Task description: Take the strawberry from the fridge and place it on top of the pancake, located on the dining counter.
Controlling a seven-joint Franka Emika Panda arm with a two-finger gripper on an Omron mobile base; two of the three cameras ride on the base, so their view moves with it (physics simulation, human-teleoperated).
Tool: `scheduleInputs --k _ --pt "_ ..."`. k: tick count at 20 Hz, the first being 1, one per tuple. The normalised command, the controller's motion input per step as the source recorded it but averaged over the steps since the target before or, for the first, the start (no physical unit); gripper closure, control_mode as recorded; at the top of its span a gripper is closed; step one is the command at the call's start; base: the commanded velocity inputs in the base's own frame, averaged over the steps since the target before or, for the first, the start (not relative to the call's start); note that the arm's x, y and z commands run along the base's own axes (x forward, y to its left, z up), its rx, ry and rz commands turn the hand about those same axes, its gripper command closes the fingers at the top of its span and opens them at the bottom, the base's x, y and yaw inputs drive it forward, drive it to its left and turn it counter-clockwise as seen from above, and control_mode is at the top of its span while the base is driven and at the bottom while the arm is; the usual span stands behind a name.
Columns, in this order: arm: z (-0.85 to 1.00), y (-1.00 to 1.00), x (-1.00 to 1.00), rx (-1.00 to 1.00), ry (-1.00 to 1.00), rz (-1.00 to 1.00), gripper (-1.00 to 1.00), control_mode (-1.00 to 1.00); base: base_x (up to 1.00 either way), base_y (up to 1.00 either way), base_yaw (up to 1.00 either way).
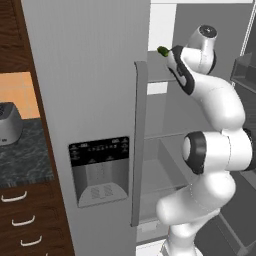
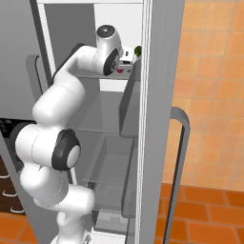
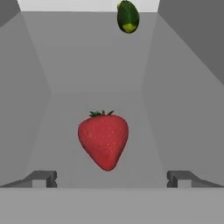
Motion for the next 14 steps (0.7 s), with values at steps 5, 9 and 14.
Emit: scheduleInputs --k 5,9,14 --pt "-0.12 0.0 0.32 0.0 0.01 0.0 -1.0 -1.0 0.0 0.0 0.0" --pt "-0.07 0.0 0.34 0.0 0.0 0.0 -1.0 -1.0 0.0 0.0 0.0" --pt "-0.08 0.0 0.24 0.0 0.0 0.0 -1.0 -1.0 0.0 0.0 0.0"
